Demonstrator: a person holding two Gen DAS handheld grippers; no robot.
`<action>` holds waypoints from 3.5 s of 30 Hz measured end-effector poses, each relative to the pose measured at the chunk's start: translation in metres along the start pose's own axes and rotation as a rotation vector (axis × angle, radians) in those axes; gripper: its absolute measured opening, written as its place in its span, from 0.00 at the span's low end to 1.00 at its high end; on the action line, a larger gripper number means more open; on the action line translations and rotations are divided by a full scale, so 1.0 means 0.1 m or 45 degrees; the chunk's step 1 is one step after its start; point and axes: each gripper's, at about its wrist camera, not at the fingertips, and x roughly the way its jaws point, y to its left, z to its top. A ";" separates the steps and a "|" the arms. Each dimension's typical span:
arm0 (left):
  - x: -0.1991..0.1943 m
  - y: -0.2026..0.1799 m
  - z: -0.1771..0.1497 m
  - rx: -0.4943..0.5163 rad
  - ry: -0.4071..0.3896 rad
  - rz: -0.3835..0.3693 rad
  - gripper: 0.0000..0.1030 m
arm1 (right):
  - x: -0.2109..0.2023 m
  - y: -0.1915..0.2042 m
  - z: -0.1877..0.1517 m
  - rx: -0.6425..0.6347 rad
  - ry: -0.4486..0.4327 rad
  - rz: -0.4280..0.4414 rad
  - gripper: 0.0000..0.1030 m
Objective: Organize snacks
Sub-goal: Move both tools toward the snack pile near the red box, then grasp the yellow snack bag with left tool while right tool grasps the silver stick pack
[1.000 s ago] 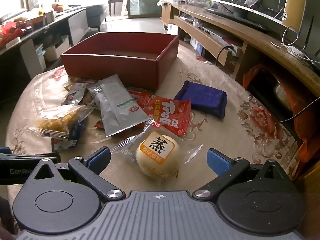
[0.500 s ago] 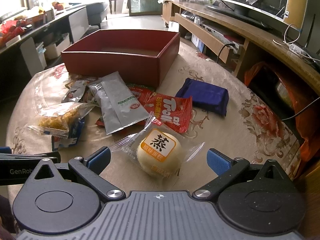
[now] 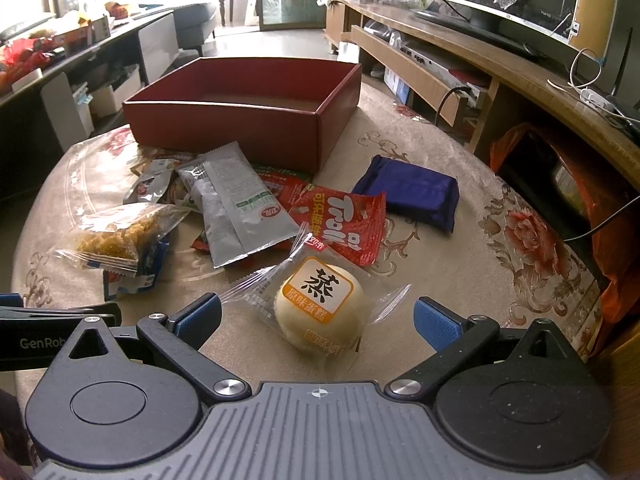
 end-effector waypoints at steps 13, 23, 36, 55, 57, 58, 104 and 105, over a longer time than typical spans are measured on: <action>0.05 0.05 -0.02 -0.042 0.046 -0.014 0.96 | 0.04 0.06 0.02 -0.036 0.005 -0.001 1.00; 0.17 0.18 0.22 -0.153 0.056 -0.054 0.95 | 0.18 0.14 0.27 -0.070 0.016 0.087 0.99; 0.28 0.35 0.32 -0.170 0.163 -0.101 0.94 | 0.41 0.29 0.62 -0.170 0.061 0.192 0.99; -0.01 0.32 0.36 -0.091 0.074 -0.106 0.95 | 0.34 0.27 0.70 -0.213 0.042 0.207 0.99; -0.03 0.33 0.36 -0.089 0.065 -0.100 0.95 | 0.33 0.29 0.69 -0.224 0.042 0.207 0.99; -0.05 0.33 0.36 -0.089 0.063 -0.097 0.95 | 0.33 0.29 0.69 -0.230 0.041 0.207 0.99; 0.77 0.02 0.68 0.054 0.229 -0.103 0.88 | 1.06 0.62 0.98 -0.434 0.226 0.275 0.92; 0.80 0.01 0.68 0.082 0.218 -0.076 0.93 | 1.11 0.64 0.98 -0.437 0.245 0.275 0.91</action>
